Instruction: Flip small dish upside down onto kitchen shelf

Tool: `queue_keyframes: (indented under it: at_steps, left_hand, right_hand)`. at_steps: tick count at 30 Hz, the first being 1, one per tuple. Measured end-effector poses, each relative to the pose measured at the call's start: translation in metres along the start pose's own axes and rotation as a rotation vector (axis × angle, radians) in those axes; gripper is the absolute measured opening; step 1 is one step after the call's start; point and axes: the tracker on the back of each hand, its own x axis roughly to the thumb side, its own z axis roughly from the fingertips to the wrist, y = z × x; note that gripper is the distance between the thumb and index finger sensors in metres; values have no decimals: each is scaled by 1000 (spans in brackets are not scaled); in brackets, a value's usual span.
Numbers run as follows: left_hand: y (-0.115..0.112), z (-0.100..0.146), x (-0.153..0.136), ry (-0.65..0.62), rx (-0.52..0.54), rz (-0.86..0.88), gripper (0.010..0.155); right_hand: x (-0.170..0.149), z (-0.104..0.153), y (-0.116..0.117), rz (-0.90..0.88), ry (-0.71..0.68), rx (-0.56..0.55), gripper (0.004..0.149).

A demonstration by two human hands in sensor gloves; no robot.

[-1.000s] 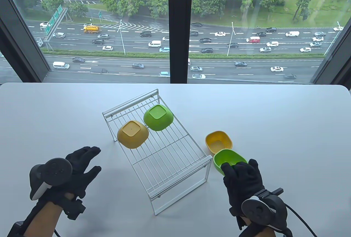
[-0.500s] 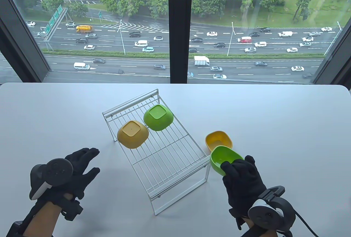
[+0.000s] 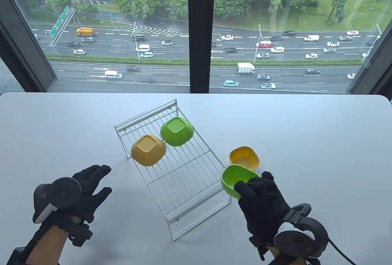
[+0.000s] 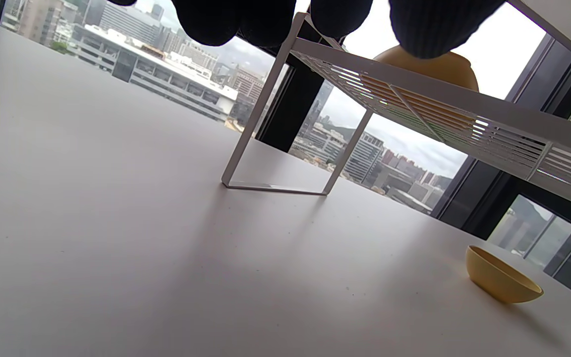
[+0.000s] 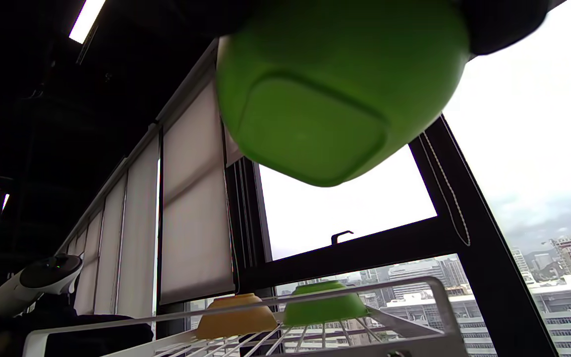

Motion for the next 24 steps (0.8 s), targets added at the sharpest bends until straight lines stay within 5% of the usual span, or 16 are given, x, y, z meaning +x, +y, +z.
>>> queue_keyframes:
  at_steps: [24]
  left_hand:
    - [8,4,4,-7,10,80,71]
  right_hand:
    - [50,-60,36,-19,-28,145,49]
